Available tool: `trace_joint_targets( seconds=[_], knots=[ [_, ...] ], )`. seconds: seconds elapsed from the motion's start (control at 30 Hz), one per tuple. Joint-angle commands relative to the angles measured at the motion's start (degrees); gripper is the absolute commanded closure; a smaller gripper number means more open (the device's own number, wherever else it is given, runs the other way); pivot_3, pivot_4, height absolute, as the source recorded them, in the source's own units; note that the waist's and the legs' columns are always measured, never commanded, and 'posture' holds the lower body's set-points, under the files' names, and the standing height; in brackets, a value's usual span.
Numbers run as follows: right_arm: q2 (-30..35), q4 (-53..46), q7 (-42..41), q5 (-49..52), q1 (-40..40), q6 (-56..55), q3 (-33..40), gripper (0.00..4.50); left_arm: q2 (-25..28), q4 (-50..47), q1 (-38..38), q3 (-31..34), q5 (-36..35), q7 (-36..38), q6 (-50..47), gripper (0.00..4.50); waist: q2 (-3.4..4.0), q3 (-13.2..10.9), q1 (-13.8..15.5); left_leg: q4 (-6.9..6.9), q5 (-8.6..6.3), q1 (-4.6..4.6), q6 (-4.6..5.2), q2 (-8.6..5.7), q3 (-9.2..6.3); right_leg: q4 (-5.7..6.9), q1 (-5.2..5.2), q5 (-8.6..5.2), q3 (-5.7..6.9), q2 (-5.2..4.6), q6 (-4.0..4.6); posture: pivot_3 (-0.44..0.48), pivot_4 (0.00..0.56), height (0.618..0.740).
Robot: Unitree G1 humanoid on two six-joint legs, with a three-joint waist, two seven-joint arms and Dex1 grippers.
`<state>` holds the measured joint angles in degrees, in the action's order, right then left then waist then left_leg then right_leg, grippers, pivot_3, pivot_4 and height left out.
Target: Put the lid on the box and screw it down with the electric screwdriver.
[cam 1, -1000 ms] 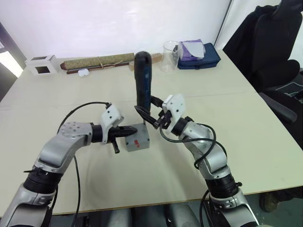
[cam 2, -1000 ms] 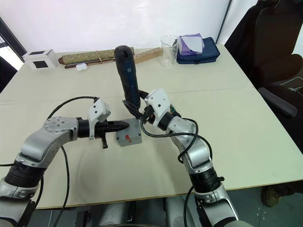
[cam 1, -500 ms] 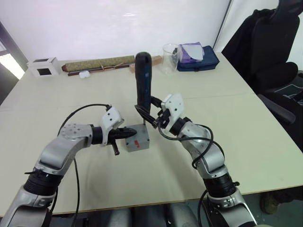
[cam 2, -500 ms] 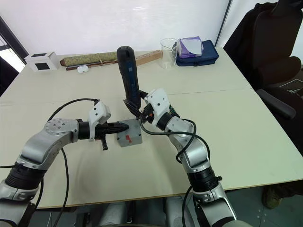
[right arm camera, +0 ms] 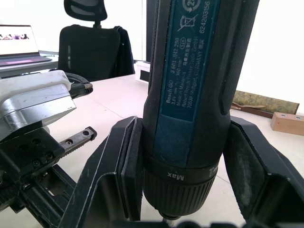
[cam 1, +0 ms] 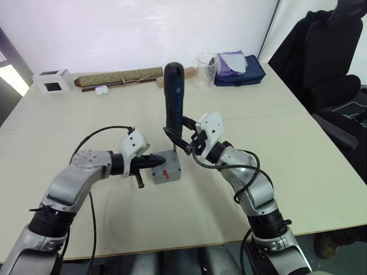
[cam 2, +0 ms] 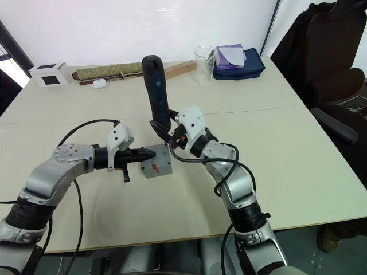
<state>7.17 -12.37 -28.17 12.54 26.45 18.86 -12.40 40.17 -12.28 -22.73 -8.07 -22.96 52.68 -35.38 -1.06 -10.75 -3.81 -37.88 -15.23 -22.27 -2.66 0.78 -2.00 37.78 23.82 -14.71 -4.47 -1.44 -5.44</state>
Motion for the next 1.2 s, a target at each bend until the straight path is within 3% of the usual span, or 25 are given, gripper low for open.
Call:
trace_joint_targets(
  seconds=[0.03, 0.47, 0.8, 1.0, 1.2],
  knots=[
    [-0.2, -4.19, -0.22, 0.57, 1.72, -0.52, 0.07, 2.42, 0.21, 2.03, 1.37, -2.12, 2.28, -0.01, -0.91, 4.5, 0.0, 0.0, 0.0, 0.01, 0.0, 0.0, 0.0, 0.0, 0.0, -0.02, 0.0, 0.0, 0.0, 0.0, 0.0, 0.0, 0.15, 0.74],
    [0.35, -4.98, -0.38, 0.02, 1.83, 0.07, -0.3, 2.42, -0.2, 2.3, 1.25, -2.24, 2.34, -0.17, -0.62, 4.5, 0.0, 0.0, 0.02, 0.04, 0.0, -0.06, 0.0, 0.02, 0.01, -0.23, -0.02, -0.01, 0.0, -0.01, 0.01, 0.0, 0.15, 0.74],
    [-0.03, 1.22, 1.01, -2.06, -0.45, -2.95, 0.14, 2.42, 0.0, 1.44, 1.85, -2.27, 2.02, -0.58, -1.21, 4.5, 0.0, 0.0, 0.02, 0.04, 0.0, -0.05, 0.0, 0.02, 0.0, -0.26, -0.06, -0.07, 0.0, -0.01, 0.11, 0.0, 0.15, 0.74],
    [2.13, 1.61, -0.44, -3.17, -2.08, 4.14, -3.62, 2.42, 0.5, 1.25, 2.4, -2.37, 2.05, -0.3, -1.55, 4.5, 0.02, 0.05, -0.03, 0.06, 0.0, 0.01, 0.0, 0.04, 0.0, -0.3, -0.13, -0.08, 0.0, -0.01, 0.13, 0.0, 0.15, 0.74],
    [3.39, 1.2, -0.47, -3.74, -3.02, 7.49, -4.69, 2.42, 0.58, 1.21, 2.78, -2.68, 2.39, -0.13, -1.55, 4.5, -0.23, 0.57, -0.11, 0.79, 0.0, 0.93, 0.0, 0.04, 0.09, -0.76, -0.81, -0.36, -0.05, -0.06, 0.19, 0.0, 0.15, 0.74]
  ],
)
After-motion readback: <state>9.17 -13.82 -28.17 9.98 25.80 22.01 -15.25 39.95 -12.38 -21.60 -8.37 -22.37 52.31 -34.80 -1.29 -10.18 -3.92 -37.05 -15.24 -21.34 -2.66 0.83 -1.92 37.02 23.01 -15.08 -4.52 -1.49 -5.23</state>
